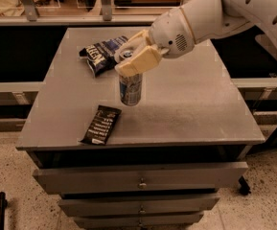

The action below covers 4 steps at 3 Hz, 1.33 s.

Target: Move redbull can near rxbar chocolate

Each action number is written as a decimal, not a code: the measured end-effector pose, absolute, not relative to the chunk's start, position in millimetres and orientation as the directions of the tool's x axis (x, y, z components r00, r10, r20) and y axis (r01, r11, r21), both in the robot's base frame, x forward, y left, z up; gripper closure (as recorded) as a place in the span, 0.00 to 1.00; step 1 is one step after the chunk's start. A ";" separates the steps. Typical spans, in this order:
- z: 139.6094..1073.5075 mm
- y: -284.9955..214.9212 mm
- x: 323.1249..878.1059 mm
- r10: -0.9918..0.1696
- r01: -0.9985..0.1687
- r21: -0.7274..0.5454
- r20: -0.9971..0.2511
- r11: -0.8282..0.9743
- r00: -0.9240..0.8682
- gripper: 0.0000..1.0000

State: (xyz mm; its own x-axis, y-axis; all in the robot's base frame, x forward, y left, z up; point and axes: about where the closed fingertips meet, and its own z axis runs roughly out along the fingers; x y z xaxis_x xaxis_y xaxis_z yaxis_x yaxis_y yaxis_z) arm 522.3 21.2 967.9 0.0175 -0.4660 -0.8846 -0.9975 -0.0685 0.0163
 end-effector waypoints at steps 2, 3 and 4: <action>948.1 18.7 509.7 -0.482 -0.996 0.001 -0.875 -0.091 0.043 0.62; 943.4 12.5 508.8 -0.466 -0.995 0.001 -0.884 -0.095 0.043 0.38; 936.4 13.4 508.0 -0.433 -0.994 0.010 -0.901 -0.111 0.040 0.15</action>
Offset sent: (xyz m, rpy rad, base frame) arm -0.0155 -0.0140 -0.0322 -0.0214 -0.0270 0.0190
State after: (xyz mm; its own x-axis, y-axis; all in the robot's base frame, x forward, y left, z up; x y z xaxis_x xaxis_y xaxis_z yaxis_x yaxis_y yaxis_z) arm 508.0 13.4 936.4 0.0398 -0.4326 -0.9007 -0.9937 -0.1113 0.0096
